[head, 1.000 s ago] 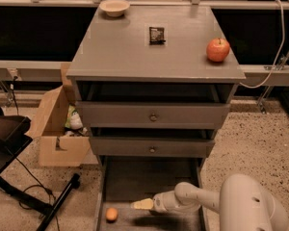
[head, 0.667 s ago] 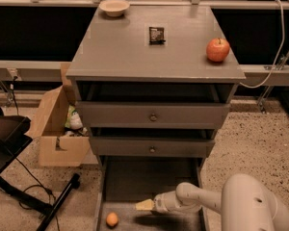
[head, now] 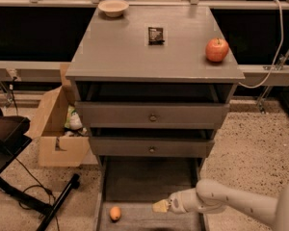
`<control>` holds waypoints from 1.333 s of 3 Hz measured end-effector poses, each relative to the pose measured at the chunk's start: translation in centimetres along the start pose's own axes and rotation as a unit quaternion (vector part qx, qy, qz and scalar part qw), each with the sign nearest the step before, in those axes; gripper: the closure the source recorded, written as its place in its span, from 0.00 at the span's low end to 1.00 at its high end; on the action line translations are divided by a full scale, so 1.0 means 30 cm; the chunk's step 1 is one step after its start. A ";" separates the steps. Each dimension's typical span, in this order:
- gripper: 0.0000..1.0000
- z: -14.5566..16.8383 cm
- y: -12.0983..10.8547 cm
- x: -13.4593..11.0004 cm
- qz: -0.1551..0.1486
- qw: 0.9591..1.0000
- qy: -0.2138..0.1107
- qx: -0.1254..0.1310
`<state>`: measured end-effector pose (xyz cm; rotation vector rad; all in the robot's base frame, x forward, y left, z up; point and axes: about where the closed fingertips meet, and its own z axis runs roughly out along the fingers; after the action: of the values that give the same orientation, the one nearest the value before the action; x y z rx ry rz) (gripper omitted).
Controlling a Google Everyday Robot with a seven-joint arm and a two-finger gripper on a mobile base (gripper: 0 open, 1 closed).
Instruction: Place orange into bottom drawer
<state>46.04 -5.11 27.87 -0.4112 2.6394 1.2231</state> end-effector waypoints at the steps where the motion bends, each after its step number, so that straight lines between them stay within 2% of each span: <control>1: 0.88 -0.246 0.141 0.088 -0.044 0.999 0.003 0.015; 2: 1.00 -0.591 0.287 0.113 -0.128 0.989 -0.018 0.068; 3: 1.00 -0.895 0.402 0.008 -0.199 0.970 -0.065 0.125; 4: 1.00 -1.161 0.558 -0.103 -0.267 0.934 -0.128 0.198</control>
Offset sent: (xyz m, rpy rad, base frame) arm -0.0447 -0.1752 0.3154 -0.3355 -0.5120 0.1272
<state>41.07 -21.03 62.87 -0.7671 2.2475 0.5193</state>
